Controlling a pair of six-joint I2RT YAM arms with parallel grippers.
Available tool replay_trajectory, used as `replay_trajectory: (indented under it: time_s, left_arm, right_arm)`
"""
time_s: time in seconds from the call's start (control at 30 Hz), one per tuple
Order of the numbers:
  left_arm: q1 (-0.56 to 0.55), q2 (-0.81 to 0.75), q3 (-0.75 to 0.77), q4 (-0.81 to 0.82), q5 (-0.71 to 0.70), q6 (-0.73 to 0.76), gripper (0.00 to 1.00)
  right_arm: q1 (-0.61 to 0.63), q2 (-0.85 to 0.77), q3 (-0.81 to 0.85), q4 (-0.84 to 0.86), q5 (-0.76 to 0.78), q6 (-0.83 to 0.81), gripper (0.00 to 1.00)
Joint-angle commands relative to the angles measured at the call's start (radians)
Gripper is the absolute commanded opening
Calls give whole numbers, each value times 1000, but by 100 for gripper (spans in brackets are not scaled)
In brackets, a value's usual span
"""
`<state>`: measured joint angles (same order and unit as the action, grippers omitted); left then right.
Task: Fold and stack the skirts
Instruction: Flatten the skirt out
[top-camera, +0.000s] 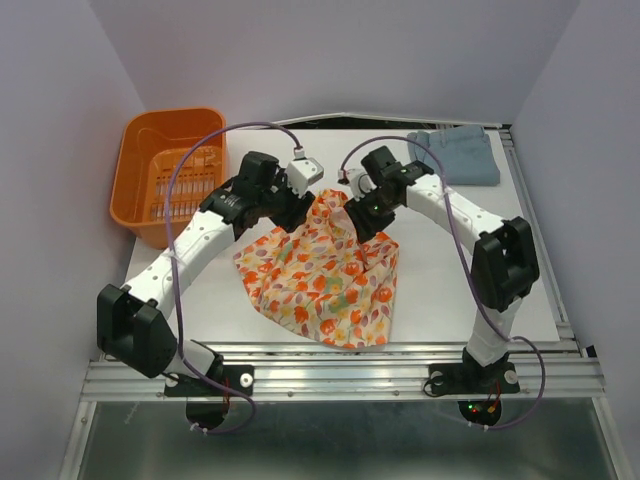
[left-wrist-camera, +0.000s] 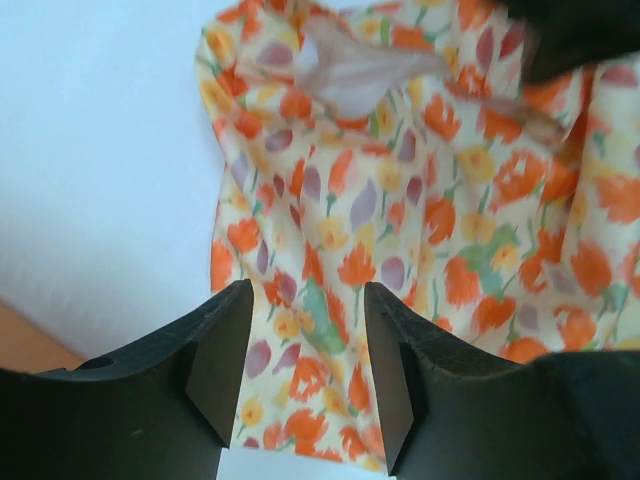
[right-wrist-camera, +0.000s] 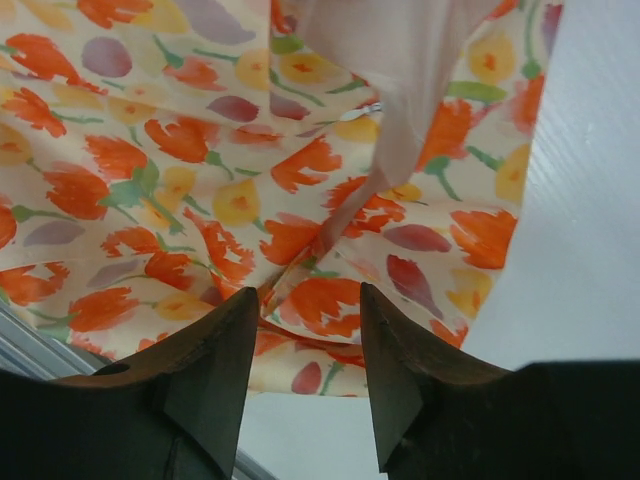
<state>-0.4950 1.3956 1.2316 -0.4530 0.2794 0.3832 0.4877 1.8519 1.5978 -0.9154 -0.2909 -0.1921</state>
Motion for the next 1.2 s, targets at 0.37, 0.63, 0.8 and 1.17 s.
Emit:
replay_trajectory:
  time_s: [0.37,0.63,0.8,1.17]
  left_arm:
    - [185,28,39,221,495,-271,62]
    - [190,48,46,186,478,-241,61]
    - [191,69,58,168,440,-236,61]
    - [197,117,69,187,379,-270,59]
  right_arm:
    - [106,9,17,-65,111,-331,63]
    - [106,43,-36,-112,90,-518,63]
    - [106,96,-41,-126,58,-558,58]
    - [106,112,-10,-106,65,-525,1]
